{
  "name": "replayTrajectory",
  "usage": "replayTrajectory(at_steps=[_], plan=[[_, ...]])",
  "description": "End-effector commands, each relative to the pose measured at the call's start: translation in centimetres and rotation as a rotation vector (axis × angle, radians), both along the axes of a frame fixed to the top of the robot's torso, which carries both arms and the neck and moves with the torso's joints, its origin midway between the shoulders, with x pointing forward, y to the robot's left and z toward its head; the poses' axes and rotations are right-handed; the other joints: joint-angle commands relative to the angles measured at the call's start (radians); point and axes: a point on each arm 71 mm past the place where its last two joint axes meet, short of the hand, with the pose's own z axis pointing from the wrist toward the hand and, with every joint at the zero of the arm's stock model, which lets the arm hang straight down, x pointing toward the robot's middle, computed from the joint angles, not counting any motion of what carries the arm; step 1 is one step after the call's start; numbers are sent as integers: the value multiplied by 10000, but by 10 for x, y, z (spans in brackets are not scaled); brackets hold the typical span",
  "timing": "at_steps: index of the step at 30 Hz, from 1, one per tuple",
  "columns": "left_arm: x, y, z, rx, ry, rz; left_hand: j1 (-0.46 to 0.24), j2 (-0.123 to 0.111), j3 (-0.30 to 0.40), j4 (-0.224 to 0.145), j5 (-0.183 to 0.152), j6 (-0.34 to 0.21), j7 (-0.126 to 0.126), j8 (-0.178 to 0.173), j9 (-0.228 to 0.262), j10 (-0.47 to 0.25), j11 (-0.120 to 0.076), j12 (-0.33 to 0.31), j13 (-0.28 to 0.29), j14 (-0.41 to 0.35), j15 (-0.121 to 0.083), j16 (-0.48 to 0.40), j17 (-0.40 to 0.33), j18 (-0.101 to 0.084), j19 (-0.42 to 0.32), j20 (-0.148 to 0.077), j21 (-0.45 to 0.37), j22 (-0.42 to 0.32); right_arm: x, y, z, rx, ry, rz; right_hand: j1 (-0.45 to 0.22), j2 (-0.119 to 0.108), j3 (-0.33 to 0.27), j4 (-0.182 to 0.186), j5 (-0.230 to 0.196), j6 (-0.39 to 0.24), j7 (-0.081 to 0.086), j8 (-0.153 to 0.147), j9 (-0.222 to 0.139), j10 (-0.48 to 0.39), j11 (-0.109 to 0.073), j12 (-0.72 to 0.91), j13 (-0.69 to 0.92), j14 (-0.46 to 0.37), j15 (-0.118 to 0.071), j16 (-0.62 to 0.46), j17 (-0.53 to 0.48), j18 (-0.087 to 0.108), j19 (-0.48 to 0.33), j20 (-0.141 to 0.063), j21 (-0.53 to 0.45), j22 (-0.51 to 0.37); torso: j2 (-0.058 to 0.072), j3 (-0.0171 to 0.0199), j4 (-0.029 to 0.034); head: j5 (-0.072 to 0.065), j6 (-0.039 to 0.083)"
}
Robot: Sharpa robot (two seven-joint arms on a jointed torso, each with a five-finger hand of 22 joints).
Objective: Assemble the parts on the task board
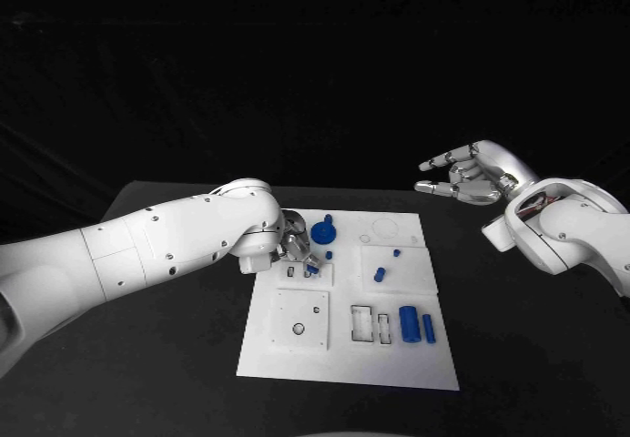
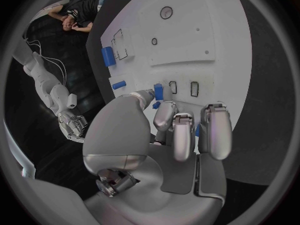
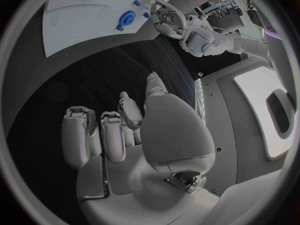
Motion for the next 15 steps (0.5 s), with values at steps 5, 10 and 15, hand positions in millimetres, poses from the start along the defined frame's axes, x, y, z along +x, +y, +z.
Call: replayTrajectory(at_steps=[5,10,15], plan=[[-2,3,2,-255,-1160,317,-85,-100,1787,-1778,64,86,-51,36,38,127,-6,80,47,1034,60,30,2631,-80,481,4,38,820,0,1,-2,-120,98,132,16,91,-22,-29,72,44,-4,2,1,-11,-45,16,3,822,-59,-36,1683,75,-40,-62,-28,-4,3,-6,7,4,-16],[-1,6,1,118,-1624,299,-98,-129,1822,-1815,63,111,-57,43,51,155,-12,105,73,1034,55,30,2631,-83,488,-1,47,836,0,1,-2,-123,103,123,0,96,-29,-21,74,45,-4,2,1,-11,-45,16,1,822,-59,-37,1681,75,-41,-62,-30,-7,5,-10,0,50,-33],[-2,7,-2,486,-1697,107,-122,-161,1878,-1861,83,140,-65,51,68,185,-21,129,97,1034,47,30,2631,-86,496,-8,55,851,0,0,-2,-126,108,120,0,96,-29,-21,74,45,-4,2,1,-11,-45,16,1,822,-59,-37,1681,75,-41,-62,-30,-7,12,-20,-10,72,-49]])
